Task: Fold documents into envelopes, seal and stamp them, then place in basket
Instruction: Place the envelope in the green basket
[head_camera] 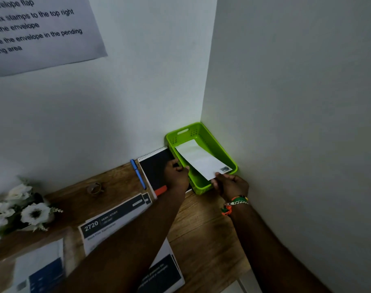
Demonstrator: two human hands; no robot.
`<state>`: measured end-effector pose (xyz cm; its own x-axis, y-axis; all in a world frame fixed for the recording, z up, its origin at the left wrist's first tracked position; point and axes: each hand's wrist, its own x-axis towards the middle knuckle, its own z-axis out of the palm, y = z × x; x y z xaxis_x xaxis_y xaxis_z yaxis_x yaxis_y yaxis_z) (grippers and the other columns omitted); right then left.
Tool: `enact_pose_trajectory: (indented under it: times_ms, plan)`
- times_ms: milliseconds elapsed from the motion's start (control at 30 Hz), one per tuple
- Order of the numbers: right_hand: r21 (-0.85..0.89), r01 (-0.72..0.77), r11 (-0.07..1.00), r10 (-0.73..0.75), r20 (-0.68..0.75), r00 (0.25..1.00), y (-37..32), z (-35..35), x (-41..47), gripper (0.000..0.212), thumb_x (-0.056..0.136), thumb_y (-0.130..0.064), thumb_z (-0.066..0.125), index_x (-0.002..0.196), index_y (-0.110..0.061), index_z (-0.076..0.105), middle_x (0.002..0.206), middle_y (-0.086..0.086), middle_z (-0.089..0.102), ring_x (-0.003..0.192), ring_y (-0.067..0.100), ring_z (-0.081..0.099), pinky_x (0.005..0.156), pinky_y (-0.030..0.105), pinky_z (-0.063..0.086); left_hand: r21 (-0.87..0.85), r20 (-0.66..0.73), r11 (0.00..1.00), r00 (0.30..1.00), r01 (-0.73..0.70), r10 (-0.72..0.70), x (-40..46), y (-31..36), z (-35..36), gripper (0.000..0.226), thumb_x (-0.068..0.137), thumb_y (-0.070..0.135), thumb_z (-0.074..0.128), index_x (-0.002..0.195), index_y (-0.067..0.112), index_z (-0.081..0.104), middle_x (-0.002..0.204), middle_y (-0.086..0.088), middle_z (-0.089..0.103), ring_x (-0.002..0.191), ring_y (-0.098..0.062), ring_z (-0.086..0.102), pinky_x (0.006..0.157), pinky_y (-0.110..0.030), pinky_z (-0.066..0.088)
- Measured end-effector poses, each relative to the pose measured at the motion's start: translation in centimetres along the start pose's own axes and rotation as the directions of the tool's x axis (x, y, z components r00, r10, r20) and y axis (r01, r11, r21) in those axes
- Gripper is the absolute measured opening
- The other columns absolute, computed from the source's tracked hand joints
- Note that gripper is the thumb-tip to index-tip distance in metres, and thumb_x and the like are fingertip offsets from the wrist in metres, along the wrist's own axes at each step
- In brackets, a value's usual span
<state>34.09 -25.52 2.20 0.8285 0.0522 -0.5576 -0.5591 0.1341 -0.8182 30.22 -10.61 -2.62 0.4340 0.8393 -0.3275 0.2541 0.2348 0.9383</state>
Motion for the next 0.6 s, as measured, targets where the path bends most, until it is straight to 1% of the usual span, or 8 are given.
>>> enact_pose_trajectory:
  times_ms: [67,200,300,400,433,500,533,600]
  plan:
    - [-0.028,-0.003,1.0,0.003,-0.01,1.0,0.1,0.0,0.3,0.024,0.076,0.001,0.08,0.065,-0.005,0.06,0.055,0.016,0.065,0.051,0.026,0.066,0.054,0.029,0.051,-0.005,0.0,1.0,1.0,0.006,-0.006,0.0,0.0,0.0,0.042,0.079,-0.002,0.078,0.117,0.008,0.061,0.084,-0.011,0.064,0.088,-0.039,0.069,0.081,-0.054,0.058]
    - [-0.073,-0.001,0.997,0.0,-0.012,1.0,0.2,0.0,0.6,0.025,0.078,0.003,0.078,0.064,-0.006,0.059,0.049,0.013,0.063,0.049,0.025,0.064,0.048,0.026,0.049,-0.01,0.014,1.0,1.0,0.013,-0.013,-0.3,0.2,-0.2,0.044,0.079,-0.004,0.077,0.118,0.006,0.06,0.076,-0.002,0.059,0.079,-0.027,0.063,0.082,-0.052,0.058]
    - [-0.097,0.017,0.995,-0.019,-0.016,1.0,0.2,-0.1,0.4,0.029,0.077,0.005,0.077,0.065,-0.008,0.055,0.048,0.013,0.062,0.047,0.024,0.062,0.049,0.028,0.049,-0.015,0.055,1.0,0.998,0.015,-0.014,-1.3,0.5,-0.7,0.047,0.08,-0.007,0.075,0.122,0.004,0.059,0.08,-0.002,0.059,0.081,-0.024,0.062,0.083,-0.049,0.058]
    - [-0.13,0.074,0.989,-0.074,0.004,0.997,0.4,-0.3,-0.4,0.029,0.077,0.005,0.077,0.065,-0.009,0.055,0.05,0.013,0.064,0.049,0.025,0.061,0.054,0.03,0.05,-0.046,0.129,0.999,0.992,0.003,0.002,-3.0,0.7,-2.3,0.043,0.082,-0.01,0.072,0.12,0.004,0.059,0.084,-0.006,0.061,0.077,-0.019,0.063,0.076,-0.041,0.06]
    - [-0.143,0.103,0.984,-0.102,0.02,0.995,0.6,-0.4,-0.9,0.028,0.078,0.005,0.077,0.066,-0.008,0.055,0.051,0.013,0.064,0.047,0.023,0.061,0.052,0.029,0.05,-0.05,0.152,0.999,0.988,-0.012,0.02,-3.5,0.6,-3.4,0.039,0.083,-0.009,0.071,0.118,0.004,0.06,0.085,-0.008,0.063,0.077,-0.018,0.064,0.073,-0.039,0.059]
    - [-0.194,0.17,0.966,-0.163,0.053,0.985,1.6,-0.7,-2.2,0.023,0.079,0.002,0.077,0.07,-0.006,0.058,0.054,0.015,0.063,0.042,0.017,0.059,0.045,0.024,0.048,-0.01,0.173,0.996,0.981,-0.084,0.085,-4.1,-0.6,-6.3,0.03,0.083,-0.006,0.072,0.109,0.009,0.065,0.088,-0.008,0.067,0.082,-0.019,0.067,0.075,-0.038,0.059]
    - [-0.233,0.214,0.949,-0.202,0.076,0.976,2.5,-0.8,-2.9,0.021,0.079,0.0,0.078,0.072,-0.006,0.059,0.056,0.016,0.063,0.041,0.015,0.058,0.045,0.024,0.047,0.031,0.166,0.991,0.978,-0.132,0.125,-4.4,-1.2,-8.1,0.027,0.082,-0.004,0.073,0.103,0.014,0.068,0.089,-0.005,0.069,0.083,-0.017,0.068,0.077,-0.037,0.059]
    - [-0.34,0.313,0.887,-0.279,0.147,0.949,4.6,-1.2,-4.0,0.021,0.077,-0.004,0.08,0.07,-0.008,0.061,0.057,0.015,0.062,0.043,0.017,0.058,0.049,0.03,0.047,0.132,0.129,0.97,0.974,-0.202,0.185,-4.6,-2.9,-12.2,0.027,0.08,-0.004,0.074,0.091,0.02,0.069,0.087,-0.004,0.07,0.082,-0.012,0.067,0.077,-0.034,0.056]
